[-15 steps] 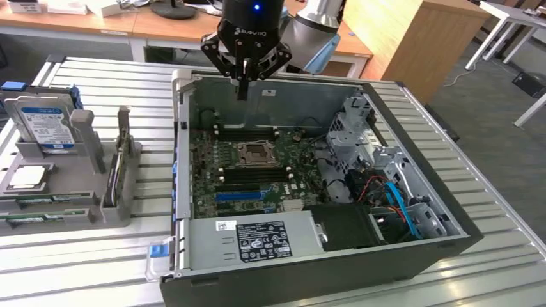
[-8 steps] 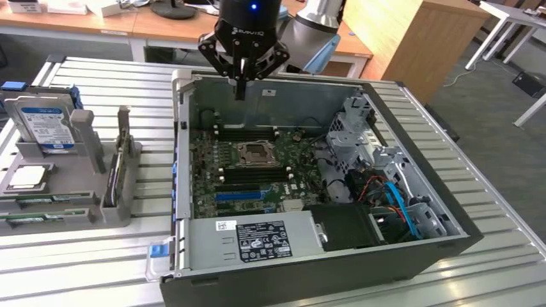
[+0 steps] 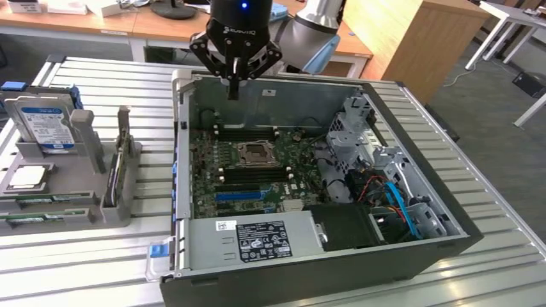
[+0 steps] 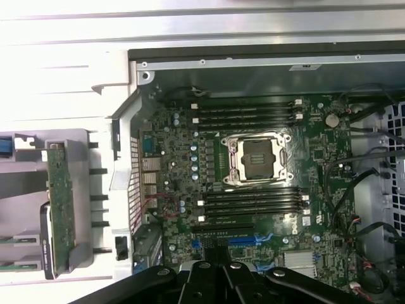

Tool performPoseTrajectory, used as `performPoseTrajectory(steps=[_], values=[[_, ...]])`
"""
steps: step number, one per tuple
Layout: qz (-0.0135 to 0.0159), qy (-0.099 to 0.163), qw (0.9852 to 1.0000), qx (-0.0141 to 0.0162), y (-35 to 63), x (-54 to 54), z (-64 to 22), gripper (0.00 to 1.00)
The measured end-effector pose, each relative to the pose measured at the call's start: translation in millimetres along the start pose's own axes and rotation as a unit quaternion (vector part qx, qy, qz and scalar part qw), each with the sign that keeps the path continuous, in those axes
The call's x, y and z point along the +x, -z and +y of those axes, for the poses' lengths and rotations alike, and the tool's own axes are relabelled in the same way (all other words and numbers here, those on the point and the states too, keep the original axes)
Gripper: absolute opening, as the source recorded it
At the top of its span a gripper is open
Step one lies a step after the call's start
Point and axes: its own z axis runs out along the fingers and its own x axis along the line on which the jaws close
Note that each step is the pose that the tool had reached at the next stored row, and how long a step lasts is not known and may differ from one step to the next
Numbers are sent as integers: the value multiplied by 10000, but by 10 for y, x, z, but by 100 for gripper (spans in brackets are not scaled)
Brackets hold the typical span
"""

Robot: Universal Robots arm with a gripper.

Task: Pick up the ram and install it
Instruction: 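Reach for the ram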

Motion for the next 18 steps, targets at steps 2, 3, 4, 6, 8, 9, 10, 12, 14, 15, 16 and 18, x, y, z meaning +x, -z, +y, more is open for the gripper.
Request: performPoseTrajectory(steps=[2,3,4,6,8,9,10,12,14,15,16,18], values=[[0,-1,10000,0,1,63,-5,11],[0,-1,10000,0,1,84,-6,11],[0,-1,10000,0,2,106,-8,11],[0,0,10000,0,2,150,-11,11],[0,0,10000,0,3,197,-15,11],[0,-1,10000,0,4,221,-17,11],[0,-1,10000,0,4,247,-18,11],[0,0,10000,0,5,302,-23,11],[0,0,10000,0,6,366,-27,11],[0,-1,10000,0,6,398,-29,11],[0,-1,10000,0,7,429,-31,11],[0,0,10000,0,7,492,-36,11]])
